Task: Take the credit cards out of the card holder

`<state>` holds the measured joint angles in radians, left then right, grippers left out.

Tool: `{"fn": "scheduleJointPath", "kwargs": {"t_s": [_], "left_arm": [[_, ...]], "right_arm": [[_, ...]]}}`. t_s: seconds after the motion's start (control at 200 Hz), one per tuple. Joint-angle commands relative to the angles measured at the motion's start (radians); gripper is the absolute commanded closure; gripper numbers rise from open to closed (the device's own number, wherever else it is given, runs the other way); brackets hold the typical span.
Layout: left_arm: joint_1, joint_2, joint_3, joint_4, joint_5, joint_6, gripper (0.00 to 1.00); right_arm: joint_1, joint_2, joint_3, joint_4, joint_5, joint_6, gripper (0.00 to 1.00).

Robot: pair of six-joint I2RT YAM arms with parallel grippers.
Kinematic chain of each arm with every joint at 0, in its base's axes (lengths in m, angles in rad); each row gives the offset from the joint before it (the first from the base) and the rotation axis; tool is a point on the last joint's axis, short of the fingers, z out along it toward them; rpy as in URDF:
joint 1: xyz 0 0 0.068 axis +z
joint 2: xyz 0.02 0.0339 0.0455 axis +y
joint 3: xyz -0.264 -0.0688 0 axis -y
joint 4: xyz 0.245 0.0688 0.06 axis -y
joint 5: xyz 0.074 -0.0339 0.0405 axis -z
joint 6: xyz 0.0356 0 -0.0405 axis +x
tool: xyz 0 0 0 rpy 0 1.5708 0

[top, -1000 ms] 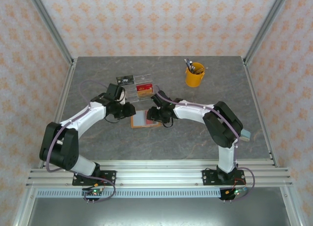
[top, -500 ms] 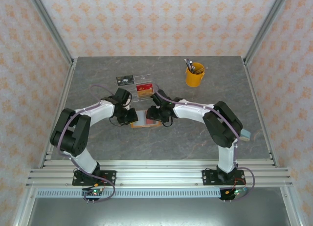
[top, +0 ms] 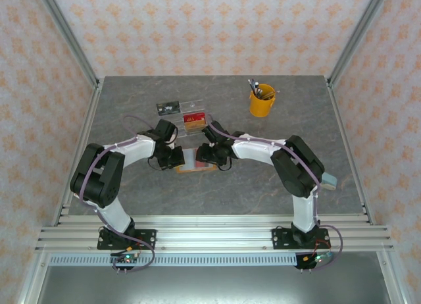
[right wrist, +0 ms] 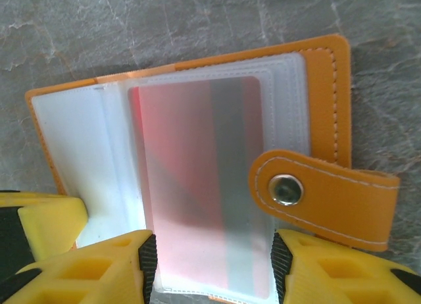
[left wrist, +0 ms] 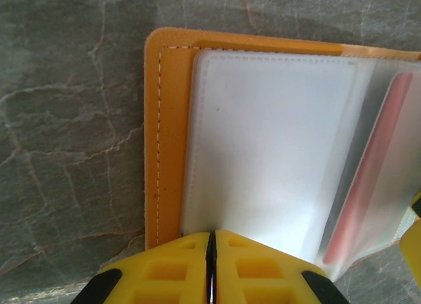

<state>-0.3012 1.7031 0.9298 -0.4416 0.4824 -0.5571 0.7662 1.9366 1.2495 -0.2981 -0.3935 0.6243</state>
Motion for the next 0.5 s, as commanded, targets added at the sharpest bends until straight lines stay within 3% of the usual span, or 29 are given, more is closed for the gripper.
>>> {"fn": "scheduleJointPath", "kwargs": {"t_s": [0.0, 0.22, 0.495], "left_arm": [[-0.007, 0.047, -0.033, -0.006, -0.055, 0.0, 0.88], [-0.007, 0.058, -0.032, -0.008, -0.059, 0.01, 0.89], [-0.007, 0.063, -0.032, -0.015, -0.072, 0.017, 0.9]], "right_arm": [[0.002, 0.024, 0.025, 0.006, -0.032, -0.011, 0.48], [-0.013, 0.035, -0.002, 0.085, -0.136, 0.026, 0.48], [-0.044, -0.04, -0.061, 0.063, -0.044, 0.025, 0.48]]}}
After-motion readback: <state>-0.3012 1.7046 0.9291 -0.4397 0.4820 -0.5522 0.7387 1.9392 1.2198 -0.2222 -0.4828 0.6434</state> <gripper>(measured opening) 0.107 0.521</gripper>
